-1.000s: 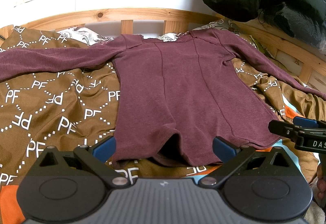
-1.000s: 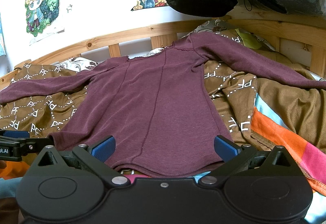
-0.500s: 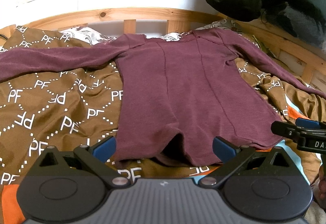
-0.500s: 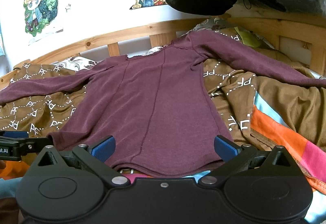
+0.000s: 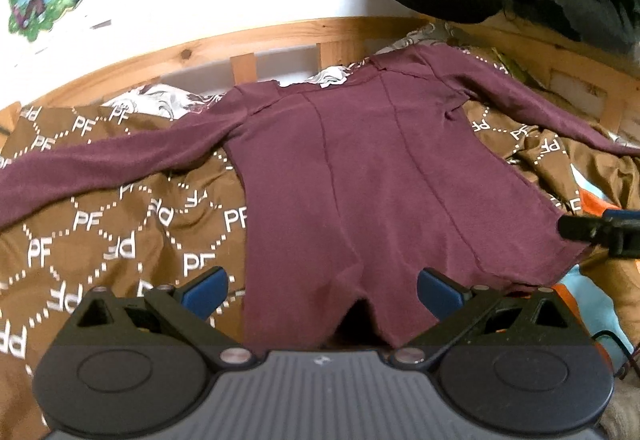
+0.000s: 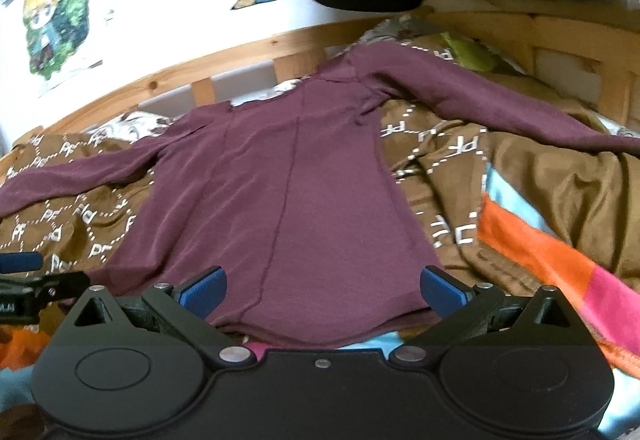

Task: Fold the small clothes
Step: 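Grasp the sleeve nearest the right tool and fold it across the shirt back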

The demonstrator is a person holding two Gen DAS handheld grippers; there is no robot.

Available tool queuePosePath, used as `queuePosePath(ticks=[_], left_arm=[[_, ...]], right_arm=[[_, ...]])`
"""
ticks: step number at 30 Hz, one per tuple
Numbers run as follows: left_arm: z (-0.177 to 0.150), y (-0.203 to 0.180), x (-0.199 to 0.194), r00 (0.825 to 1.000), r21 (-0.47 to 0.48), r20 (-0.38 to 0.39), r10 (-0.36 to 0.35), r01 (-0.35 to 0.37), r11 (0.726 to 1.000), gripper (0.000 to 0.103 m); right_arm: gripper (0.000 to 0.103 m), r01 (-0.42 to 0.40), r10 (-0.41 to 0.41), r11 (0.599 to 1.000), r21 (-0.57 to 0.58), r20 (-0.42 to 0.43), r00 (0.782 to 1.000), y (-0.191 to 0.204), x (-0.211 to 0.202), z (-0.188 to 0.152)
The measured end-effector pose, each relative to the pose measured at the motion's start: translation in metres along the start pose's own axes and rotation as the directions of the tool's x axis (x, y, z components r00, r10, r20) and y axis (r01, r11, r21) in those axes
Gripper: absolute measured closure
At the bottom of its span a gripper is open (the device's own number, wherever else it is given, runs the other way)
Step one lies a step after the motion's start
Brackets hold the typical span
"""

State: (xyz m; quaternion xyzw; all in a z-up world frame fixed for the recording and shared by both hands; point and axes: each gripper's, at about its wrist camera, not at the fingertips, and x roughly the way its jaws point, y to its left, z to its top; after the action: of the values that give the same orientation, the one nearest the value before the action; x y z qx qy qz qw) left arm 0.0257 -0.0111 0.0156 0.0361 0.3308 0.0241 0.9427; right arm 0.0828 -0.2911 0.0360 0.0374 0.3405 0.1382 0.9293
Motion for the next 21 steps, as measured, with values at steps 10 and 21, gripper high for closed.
queuePosePath(ticks=[10,21], left_arm=[[0.084,0.002,0.028,0.989,-0.016,-0.133,0.056,-0.059,0.998,0.001],[0.102,-0.043,0.066,0.993,0.017,-0.118,0.028,-0.027,1.0,0.001]], right_arm=[[0.0,0.142,-0.145,0.986,0.084,0.024,0.989,-0.043,0.023,0.052],[0.0,0.263,-0.318,0.846,0.464,0.043,0.947,-0.129,0.048,0.071]])
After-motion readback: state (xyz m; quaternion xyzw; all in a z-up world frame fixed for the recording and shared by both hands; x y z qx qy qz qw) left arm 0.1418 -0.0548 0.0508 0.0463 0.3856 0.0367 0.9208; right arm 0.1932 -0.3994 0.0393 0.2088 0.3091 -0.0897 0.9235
